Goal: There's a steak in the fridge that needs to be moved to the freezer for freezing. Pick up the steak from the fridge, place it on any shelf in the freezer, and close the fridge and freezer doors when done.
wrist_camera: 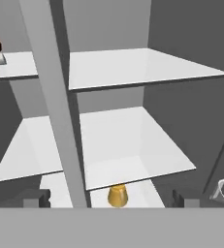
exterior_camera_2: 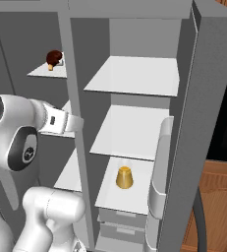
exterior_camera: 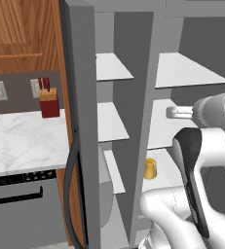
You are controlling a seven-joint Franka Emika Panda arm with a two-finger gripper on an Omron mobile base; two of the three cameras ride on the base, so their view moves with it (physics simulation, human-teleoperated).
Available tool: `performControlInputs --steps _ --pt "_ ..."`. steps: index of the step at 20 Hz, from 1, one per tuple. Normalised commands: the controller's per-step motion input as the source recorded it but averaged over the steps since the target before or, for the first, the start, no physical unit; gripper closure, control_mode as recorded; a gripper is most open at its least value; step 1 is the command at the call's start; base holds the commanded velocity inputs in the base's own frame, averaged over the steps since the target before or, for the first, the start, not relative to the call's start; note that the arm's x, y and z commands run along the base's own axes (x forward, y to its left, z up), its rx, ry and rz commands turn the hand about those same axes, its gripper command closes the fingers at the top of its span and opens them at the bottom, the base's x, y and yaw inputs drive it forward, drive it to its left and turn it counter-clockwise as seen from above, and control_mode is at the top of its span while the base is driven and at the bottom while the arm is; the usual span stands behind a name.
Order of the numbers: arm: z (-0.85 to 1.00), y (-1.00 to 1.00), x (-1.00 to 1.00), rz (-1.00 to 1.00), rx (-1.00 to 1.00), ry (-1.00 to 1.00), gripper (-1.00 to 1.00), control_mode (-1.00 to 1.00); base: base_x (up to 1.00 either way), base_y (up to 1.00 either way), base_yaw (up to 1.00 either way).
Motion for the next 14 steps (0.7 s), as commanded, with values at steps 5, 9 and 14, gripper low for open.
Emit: performControlInputs --steps 5,9,14 --pt "-0.02 -0.07 -0.08 0.15 0.01 0.0 -1.0 -1.0 0.0 0.0 0.0" --pt "-0.01 -0.18 -0.23 0.32 0.02 0.0 -1.0 -1.0 0.0 0.0 0.0" --pt "0.0 -0.09 -0.17 0.38 0.02 0.03 -1.0 -1.0 0.0 0.0 0.0"
